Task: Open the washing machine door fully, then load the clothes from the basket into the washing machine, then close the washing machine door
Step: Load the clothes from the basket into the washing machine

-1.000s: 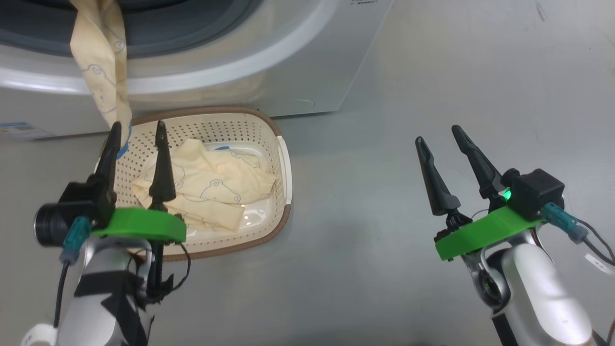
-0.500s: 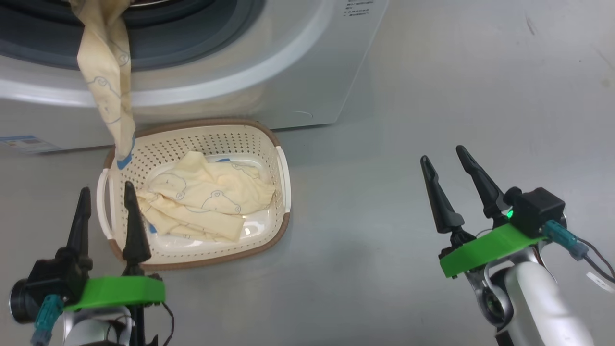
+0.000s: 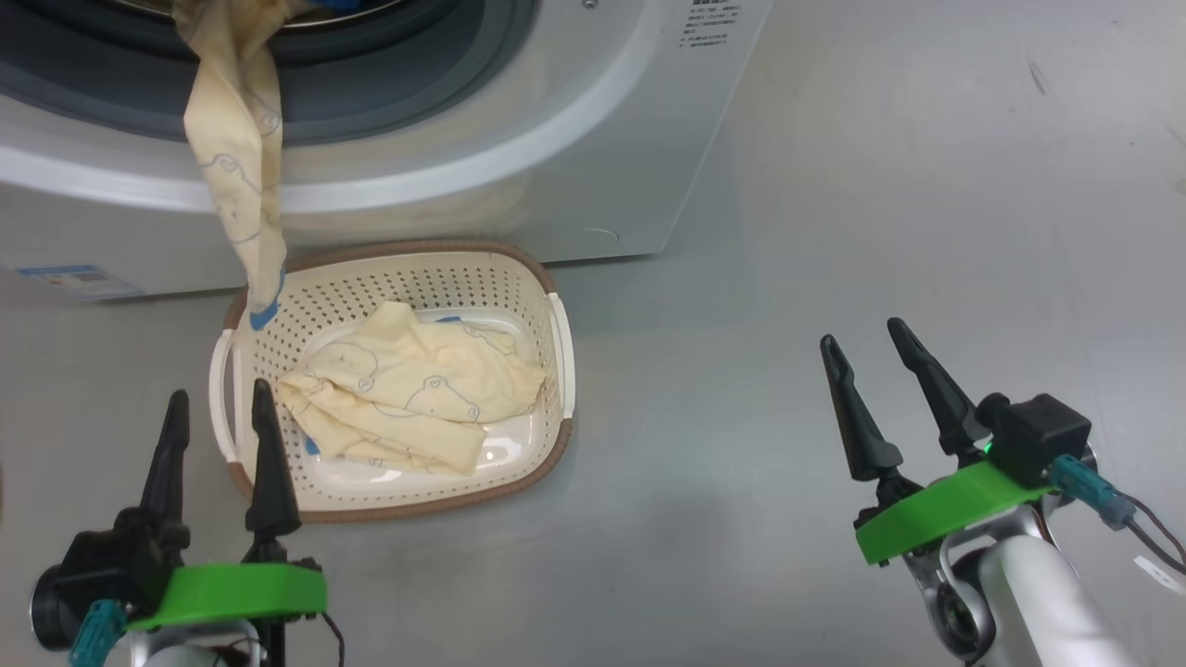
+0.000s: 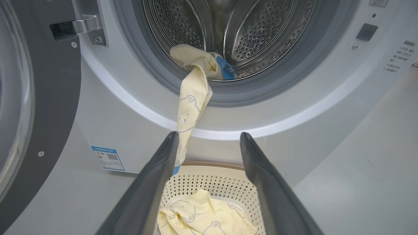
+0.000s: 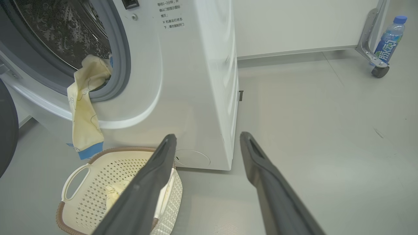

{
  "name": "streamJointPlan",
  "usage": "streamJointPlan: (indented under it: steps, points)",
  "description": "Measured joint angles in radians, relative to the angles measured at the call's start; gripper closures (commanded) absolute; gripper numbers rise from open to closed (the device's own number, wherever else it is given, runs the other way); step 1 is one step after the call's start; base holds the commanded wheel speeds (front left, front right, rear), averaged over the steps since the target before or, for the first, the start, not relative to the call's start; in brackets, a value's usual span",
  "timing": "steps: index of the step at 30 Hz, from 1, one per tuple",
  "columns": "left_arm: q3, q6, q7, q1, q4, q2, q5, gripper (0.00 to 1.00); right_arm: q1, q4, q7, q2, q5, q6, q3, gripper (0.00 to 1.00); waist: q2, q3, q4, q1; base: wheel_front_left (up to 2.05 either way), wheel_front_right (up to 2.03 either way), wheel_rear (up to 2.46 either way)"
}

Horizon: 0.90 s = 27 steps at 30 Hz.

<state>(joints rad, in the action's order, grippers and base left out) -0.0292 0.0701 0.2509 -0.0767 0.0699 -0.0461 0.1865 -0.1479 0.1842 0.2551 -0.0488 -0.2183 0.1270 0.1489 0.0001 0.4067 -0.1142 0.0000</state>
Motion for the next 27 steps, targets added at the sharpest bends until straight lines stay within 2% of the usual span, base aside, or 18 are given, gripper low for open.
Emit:
streamJointPlan:
  steps: [12,23,27]
  points:
    - [-0.012,0.007,0.0,-0.01,0.05,0.001,0.0,0.0,-0.001,-0.007,0.0,0.0,0.0,0.0,0.004,0.0,0.0,0.037,-0.025,0.0,0.0,0.0,0.0]
    - [-0.046,0.036,0.0,-0.23,0.177,-0.002,-0.03,0.0,-0.047,-0.023,0.0,0.0,0.0,0.0,0.004,0.0,0.0,0.141,-0.043,0.0,0.0,0.0,0.0]
    - [-0.065,0.038,0.001,-0.304,0.224,-0.021,-0.039,0.0,-0.065,-0.03,0.0,0.0,0.0,0.0,0.004,0.0,0.0,0.18,-0.051,0.0001,0.0,0.0,0.0]
